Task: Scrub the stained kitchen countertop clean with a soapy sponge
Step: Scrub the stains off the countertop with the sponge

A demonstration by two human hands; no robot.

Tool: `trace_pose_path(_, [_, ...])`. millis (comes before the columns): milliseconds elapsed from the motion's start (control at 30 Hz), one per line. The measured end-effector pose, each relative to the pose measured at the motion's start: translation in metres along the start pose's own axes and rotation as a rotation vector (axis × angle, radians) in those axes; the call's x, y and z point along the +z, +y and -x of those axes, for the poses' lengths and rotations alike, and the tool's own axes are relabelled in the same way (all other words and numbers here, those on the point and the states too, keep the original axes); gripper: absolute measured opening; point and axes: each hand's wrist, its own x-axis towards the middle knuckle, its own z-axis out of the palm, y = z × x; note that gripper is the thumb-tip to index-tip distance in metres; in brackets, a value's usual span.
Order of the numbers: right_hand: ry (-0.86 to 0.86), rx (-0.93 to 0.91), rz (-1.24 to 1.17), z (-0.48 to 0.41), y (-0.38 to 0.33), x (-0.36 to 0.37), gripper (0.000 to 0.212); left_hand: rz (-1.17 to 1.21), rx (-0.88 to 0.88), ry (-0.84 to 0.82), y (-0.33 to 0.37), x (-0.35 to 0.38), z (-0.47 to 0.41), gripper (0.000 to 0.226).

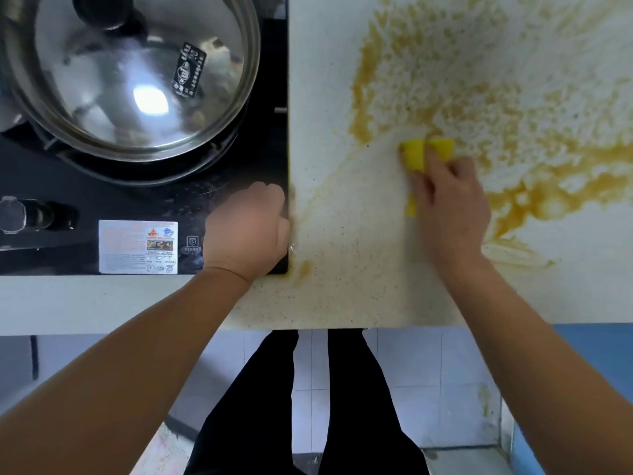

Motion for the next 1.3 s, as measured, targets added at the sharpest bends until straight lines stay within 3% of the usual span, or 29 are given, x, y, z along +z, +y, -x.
trace_pose_path(67, [0.037, 0.138, 0.007, 0.022, 0.007, -0.004, 0.044, 0.003, -0.004, -0.013, 0.001, -0.001, 0.0, 0.009])
trace_pose_path(100, [-0.003, 0.112, -0.023, 0.045, 0.0, -0.002, 0.044, 0.002, -0.011, -0.02, 0.001, -0.002, 0.0, 0.007])
trace_pose_path(133, [-0.056, 0.049, -0.064, 0.074, -0.012, -0.001, 0.043, 0.002, -0.013, -0.029, 0.002, -0.003, -0.001, 0.006])
trace_pose_path(200, [-0.119, -0.245, -0.112, 0.124, -0.041, 0.008, 0.037, -0.009, -0.02, -0.033, 0.002, -0.002, 0.0, 0.006])
trace_pose_path(267, [-0.129, -0.472, -0.098, 0.119, -0.051, 0.013, 0.036, -0.009, -0.018, -0.035, 0.002, -0.001, 0.0, 0.008])
trace_pose_path(300, [-0.144, -0.436, -0.109, 0.097, -0.051, 0.012, 0.034, -0.005, -0.022, -0.038, 0.002, -0.001, 0.0, 0.008])
trace_pose_path(367, [-0.121, -0.157, -0.138, 0.036, -0.039, 0.006, 0.023, 0.008, -0.034, -0.04, 0.002, 0.0, 0.0, 0.008])
trace_pose_path(467, [0.11, 0.198, -0.021, -0.025, -0.013, 0.006, 0.039, 0.007, -0.034, -0.038, 0.002, 0.0, -0.001, 0.008])
trace_pose_path(533, [0.135, 0.255, 0.009, -0.019, -0.035, 0.013, 0.044, -0.001, -0.035, -0.04, 0.002, 0.0, 0.0, 0.009])
trace_pose_path(700, [-0.03, -0.379, -0.051, 0.065, -0.111, 0.039, 0.049, -0.027, -0.027, -0.054, 0.003, -0.003, -0.001, 0.012])
trace_pose_path(767, [-0.068, -0.347, -0.025, 0.049, -0.09, 0.031, 0.046, -0.011, -0.033, -0.046, 0.003, -0.003, -0.002, 0.011])
trace_pose_path(833, [-0.113, -0.136, 0.012, 0.02, -0.061, 0.018, 0.043, 0.013, -0.027, -0.042, 0.003, -0.003, -0.002, 0.01])
trace_pose_path(967, [0.072, 0.089, 0.072, -0.021, -0.047, 0.014, 0.046, 0.008, -0.025, -0.065, 0.003, -0.004, -0.003, 0.013])
trace_pose_path(1033, [-0.076, -0.022, 0.049, 0.002, -0.074, 0.021, 0.052, -0.001, -0.023, -0.082, 0.002, -0.006, -0.004, 0.014])
trace_pose_path(1100, [-0.175, -0.332, 0.024, 0.048, -0.098, 0.031, 0.053, -0.014, -0.021, -0.089, 0.002, -0.006, -0.003, 0.016])
trace_pose_path(1167, [-0.211, -0.522, 0.005, 0.053, -0.094, 0.029, 0.046, -0.008, -0.023, -0.079, 0.003, -0.006, -0.004, 0.015])
trace_pose_path(1233, [-0.257, -0.404, -0.003, 0.011, -0.08, 0.02, 0.038, 0.009, -0.03, -0.057, 0.003, -0.004, -0.005, 0.014])
trace_pose_path(1300, [-0.063, -0.21, 0.104, -0.036, -0.064, 0.018, 0.038, 0.022, -0.023, -0.027, 0.002, -0.002, -0.006, 0.013])
